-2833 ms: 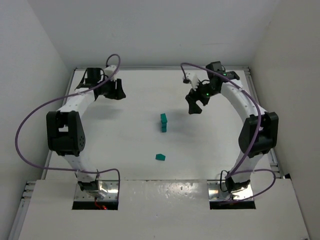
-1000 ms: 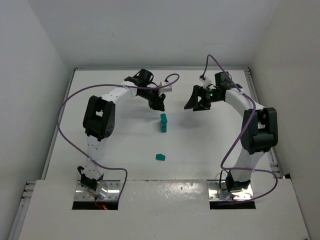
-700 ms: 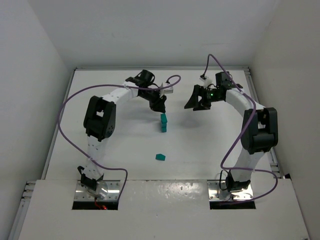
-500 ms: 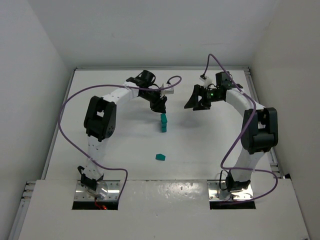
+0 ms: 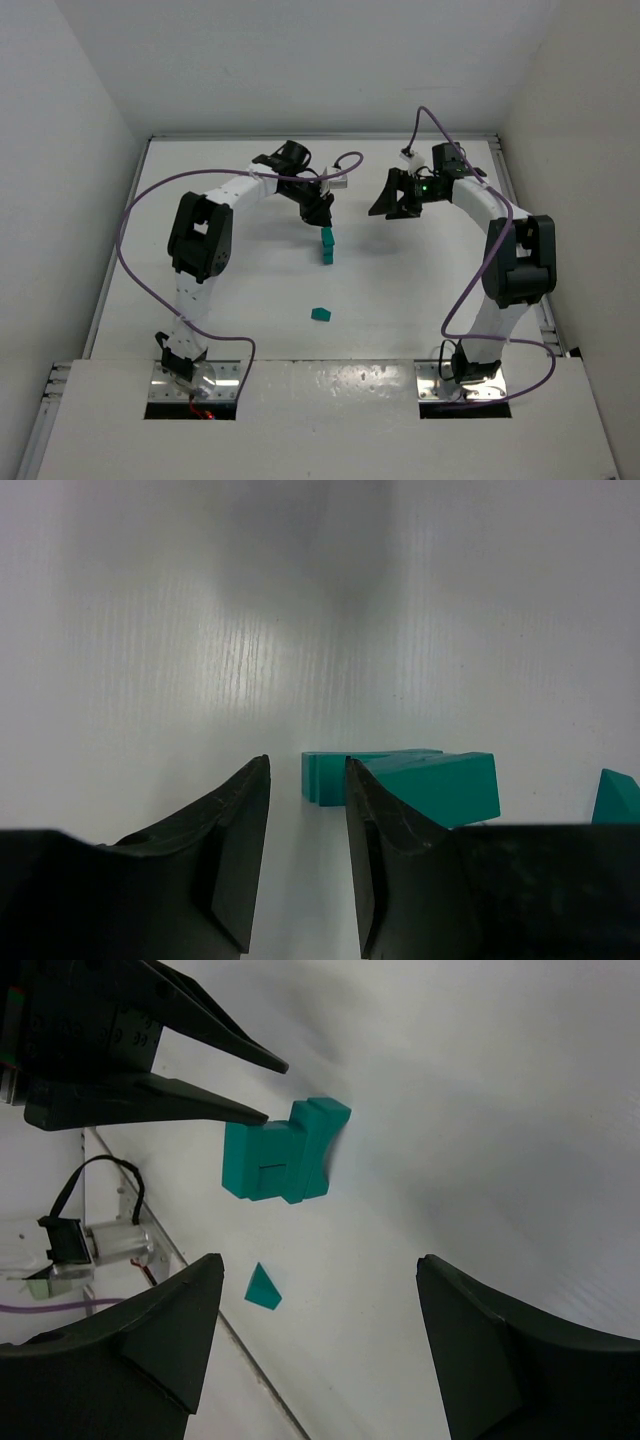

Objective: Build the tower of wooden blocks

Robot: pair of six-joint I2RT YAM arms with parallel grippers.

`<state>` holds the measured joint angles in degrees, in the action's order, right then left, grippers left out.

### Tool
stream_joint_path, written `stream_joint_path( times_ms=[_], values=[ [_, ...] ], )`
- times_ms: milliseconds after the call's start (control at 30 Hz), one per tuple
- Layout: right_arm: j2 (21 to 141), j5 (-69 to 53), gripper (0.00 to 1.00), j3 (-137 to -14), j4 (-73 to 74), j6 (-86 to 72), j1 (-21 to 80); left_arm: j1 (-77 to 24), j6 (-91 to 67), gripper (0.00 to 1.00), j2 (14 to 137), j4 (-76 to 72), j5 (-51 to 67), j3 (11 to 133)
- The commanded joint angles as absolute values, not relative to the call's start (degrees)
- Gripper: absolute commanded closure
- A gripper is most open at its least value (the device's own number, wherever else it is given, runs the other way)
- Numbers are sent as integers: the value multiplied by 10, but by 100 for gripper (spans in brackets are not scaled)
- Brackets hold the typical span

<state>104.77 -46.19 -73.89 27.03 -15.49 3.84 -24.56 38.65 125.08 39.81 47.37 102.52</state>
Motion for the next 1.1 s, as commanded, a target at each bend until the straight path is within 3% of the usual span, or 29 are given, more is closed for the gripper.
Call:
stream_joint_path(
  times_ms=[0, 1067],
  values=[
    [1049, -478, 22, -745, 254, -162, 34, -250, 405, 58, 1248, 399, 500, 1024],
    [1056, -488, 20, -744, 245, -172, 37, -250, 389, 50, 1238, 382, 487, 1019]
  ],
)
